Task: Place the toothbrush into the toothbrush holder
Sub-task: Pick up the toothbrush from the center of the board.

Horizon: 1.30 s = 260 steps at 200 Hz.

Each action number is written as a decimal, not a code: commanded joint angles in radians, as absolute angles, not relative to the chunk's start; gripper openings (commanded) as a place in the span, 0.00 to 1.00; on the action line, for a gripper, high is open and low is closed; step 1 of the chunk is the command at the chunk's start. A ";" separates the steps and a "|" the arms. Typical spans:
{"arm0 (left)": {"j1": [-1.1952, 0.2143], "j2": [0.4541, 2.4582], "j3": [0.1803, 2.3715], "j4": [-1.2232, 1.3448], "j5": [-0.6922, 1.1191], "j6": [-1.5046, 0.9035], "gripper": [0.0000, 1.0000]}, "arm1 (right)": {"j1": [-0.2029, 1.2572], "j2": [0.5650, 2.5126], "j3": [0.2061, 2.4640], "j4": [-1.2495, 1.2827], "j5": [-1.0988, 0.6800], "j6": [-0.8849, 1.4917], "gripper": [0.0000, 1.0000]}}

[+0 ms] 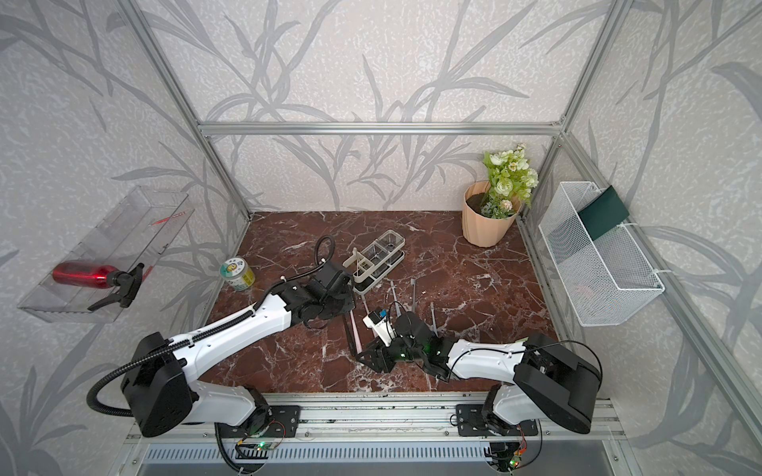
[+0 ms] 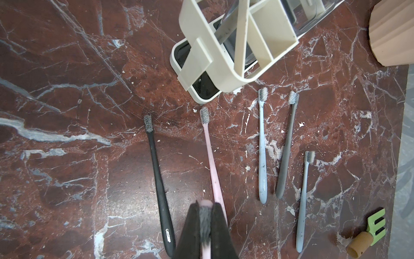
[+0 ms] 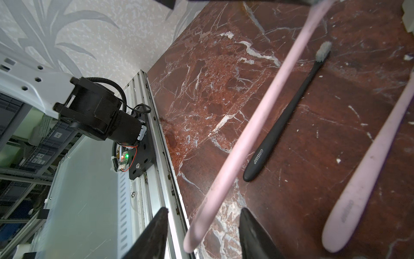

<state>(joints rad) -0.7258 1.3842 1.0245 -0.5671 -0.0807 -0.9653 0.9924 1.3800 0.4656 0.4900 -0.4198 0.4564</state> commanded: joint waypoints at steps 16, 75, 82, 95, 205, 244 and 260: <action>-0.736 1.332 1.019 -0.563 -0.094 -0.995 0.00 | 0.999 1.405 0.505 0.506 -0.421 0.459 0.51; -0.742 1.322 1.005 -0.556 -0.092 -1.005 0.00 | 0.999 1.403 0.505 0.505 -0.413 0.464 0.39; -0.743 1.320 1.002 -0.554 -0.093 -1.006 0.00 | 0.999 1.403 0.506 0.503 -0.411 0.464 0.38; -0.743 1.314 1.000 -0.554 -0.099 -1.005 0.00 | 0.999 1.403 0.506 0.502 -0.413 0.465 0.34; -0.743 1.301 1.003 -0.547 -0.116 -0.996 0.00 | 0.999 1.399 0.509 0.488 -0.408 0.468 0.09; -0.741 1.287 1.040 -0.592 -0.136 -0.986 0.13 | 0.999 1.384 0.509 0.470 -0.389 0.459 0.00; -0.740 1.264 1.057 -0.615 -0.153 -0.979 0.32 | 0.999 1.372 0.505 0.460 -0.374 0.456 0.00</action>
